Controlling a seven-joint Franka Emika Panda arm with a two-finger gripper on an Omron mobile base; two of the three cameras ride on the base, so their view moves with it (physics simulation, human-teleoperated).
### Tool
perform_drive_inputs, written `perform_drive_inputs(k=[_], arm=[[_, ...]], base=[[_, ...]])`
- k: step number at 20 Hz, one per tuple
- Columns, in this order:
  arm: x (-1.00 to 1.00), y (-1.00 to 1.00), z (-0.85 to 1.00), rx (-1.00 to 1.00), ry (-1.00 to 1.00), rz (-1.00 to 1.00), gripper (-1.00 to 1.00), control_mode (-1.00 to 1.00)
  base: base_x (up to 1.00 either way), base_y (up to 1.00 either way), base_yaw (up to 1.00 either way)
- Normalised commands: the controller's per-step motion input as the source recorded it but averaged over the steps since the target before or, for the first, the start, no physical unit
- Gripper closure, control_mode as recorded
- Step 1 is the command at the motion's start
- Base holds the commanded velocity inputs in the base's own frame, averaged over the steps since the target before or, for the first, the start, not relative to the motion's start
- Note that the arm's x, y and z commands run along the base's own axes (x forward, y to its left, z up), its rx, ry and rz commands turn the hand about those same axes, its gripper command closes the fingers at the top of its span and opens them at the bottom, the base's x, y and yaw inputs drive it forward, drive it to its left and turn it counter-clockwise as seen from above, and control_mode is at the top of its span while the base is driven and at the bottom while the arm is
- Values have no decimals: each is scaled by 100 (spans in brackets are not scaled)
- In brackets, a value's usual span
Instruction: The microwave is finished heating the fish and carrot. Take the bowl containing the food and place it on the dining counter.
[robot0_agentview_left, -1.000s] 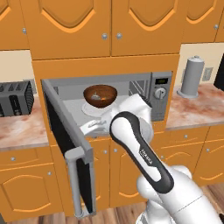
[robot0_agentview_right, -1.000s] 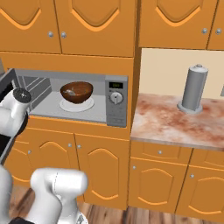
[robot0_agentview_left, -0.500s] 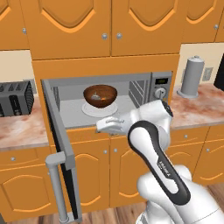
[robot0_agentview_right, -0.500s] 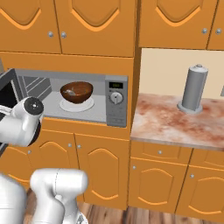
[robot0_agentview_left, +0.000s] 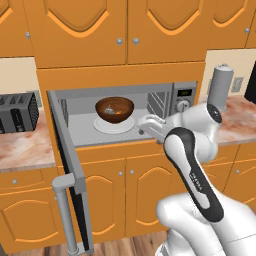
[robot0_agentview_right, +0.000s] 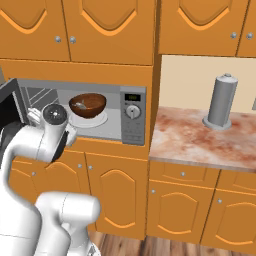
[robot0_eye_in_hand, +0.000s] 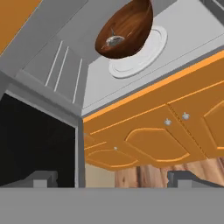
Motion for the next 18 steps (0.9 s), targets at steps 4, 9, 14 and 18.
perform_drive_inputs(k=[4, 9, 14, 18], arm=[[8, -45, 5, -1, 5, -15, -100, -100], [55, -2, -7, 3, -2, -8, -100, -100], [74, 0, 0, 5, 0, -12, -100, -100], [59, 0, -12, 1, 0, -4, -100, -100]], base=[[0, 0, 0], [0, 0, 0], [0, 0, 0], [0, 0, 0]])
